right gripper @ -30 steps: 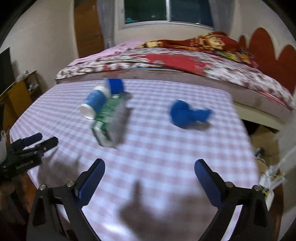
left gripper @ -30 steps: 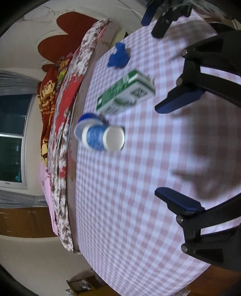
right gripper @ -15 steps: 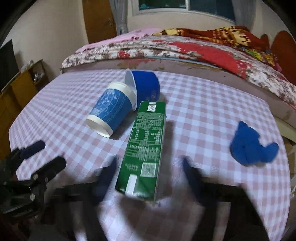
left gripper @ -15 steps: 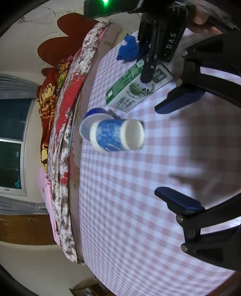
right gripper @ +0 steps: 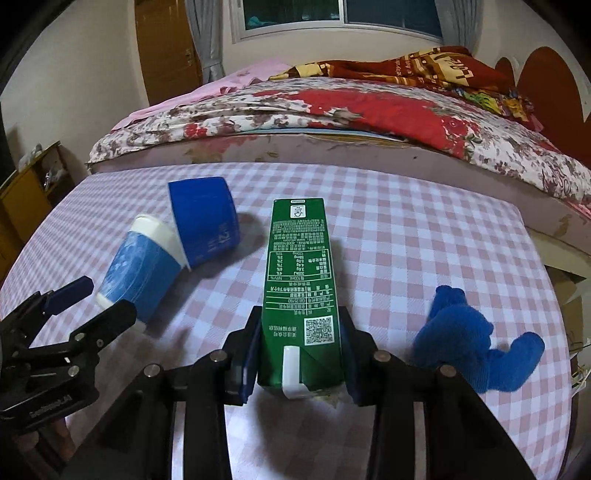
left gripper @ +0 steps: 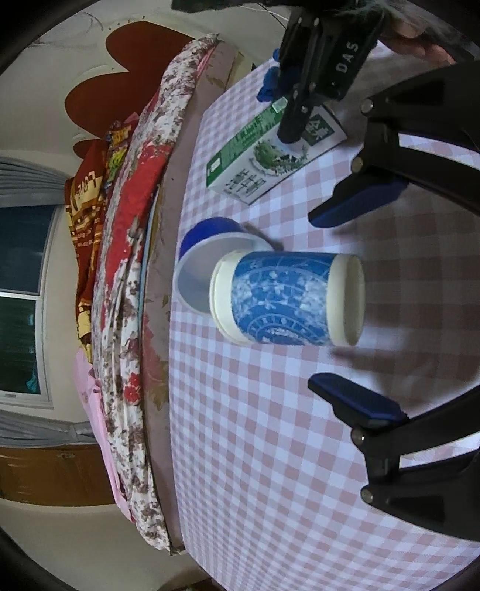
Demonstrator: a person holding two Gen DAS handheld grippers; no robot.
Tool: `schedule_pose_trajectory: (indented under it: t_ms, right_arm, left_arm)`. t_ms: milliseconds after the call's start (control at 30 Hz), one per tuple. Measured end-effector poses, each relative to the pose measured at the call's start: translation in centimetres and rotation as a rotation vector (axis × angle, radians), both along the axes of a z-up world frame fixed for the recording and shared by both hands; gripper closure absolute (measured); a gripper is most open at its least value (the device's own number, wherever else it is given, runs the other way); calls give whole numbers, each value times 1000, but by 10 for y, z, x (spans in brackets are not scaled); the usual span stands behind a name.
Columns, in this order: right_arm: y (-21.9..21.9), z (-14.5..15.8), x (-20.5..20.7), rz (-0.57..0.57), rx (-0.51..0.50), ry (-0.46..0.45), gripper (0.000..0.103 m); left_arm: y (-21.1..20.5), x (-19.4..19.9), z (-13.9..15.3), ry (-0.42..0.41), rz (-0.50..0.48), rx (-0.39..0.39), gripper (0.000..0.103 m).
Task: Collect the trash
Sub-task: 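Grasp the blue-white paper cup with the left tool while the right tool grasps the green milk carton, then carry the blue-white paper cup and green milk carton over the black bin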
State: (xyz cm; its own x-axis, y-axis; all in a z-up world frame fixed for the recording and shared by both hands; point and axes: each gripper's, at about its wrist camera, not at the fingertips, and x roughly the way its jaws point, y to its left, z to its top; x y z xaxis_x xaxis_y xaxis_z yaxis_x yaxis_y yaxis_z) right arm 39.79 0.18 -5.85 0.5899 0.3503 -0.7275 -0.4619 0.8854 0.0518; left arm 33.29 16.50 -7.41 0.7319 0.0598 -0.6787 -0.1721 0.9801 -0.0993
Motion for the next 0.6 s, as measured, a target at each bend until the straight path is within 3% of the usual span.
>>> schedule_pose_trajectory:
  t_ms: [67,267,367,600]
  right_arm:
    - [-1,1,1,0,2,0,63]
    - [0,1,3,4,1,2,63]
    - [-1,1,2,6,6,6,63]
    - [-2,7,-8,23,8,1,63]
  left_arm:
    - [-1,4,-2,12,7,9,29]
    - [-2,8,-3,21,6,11,30]
    - [-1,11,-4,33,-2,4,44]
    - [3,2,1,18,7,-7,48]
